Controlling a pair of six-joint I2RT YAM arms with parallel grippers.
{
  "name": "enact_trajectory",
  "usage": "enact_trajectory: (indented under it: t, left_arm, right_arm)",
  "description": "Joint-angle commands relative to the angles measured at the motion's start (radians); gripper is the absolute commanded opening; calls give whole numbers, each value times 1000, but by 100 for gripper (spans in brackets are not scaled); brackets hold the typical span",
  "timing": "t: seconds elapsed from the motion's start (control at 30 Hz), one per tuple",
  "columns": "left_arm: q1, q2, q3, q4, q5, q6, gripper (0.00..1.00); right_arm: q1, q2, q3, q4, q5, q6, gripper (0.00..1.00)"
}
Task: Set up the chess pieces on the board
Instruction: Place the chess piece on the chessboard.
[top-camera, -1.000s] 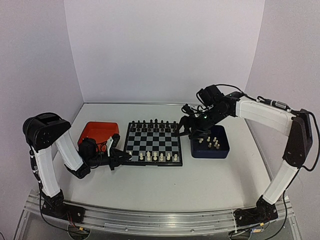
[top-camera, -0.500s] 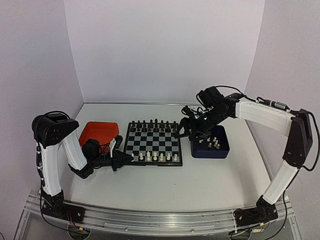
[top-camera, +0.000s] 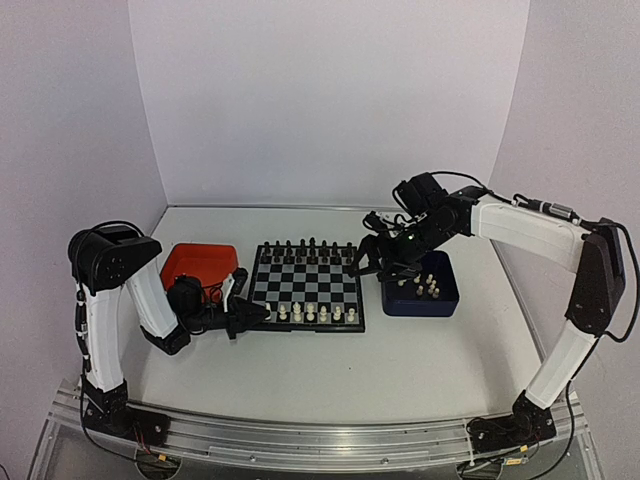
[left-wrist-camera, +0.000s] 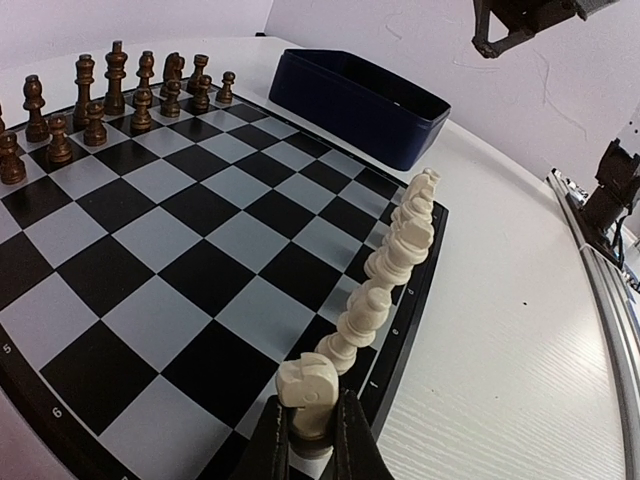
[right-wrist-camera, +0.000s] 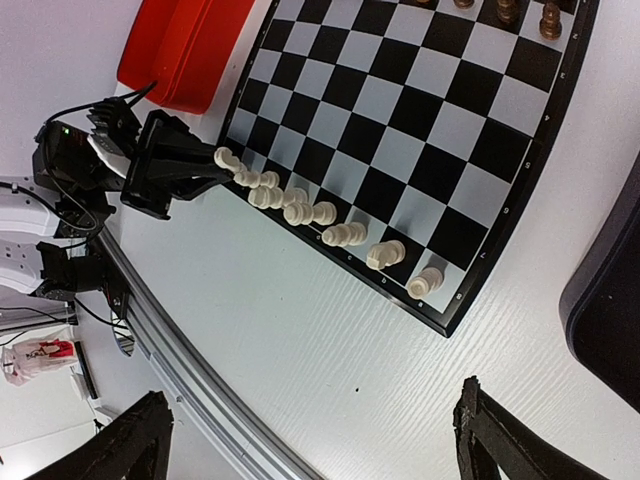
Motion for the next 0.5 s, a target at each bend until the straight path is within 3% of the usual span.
enact_trajectory:
  t: [0.0,0.3,0.47]
  left_arm:
    - [4,17,18,256,-5,0,5]
    - [4,14,40,207,-15,0,22]
    - [5,11,54,175,-6,5,23]
  right_arm:
    - [7,-35,0,16,-17,-4,94]
    - [7,-47,-6,18,-10,-6,94]
    - [7,-53,-12,17,-8,-9,94]
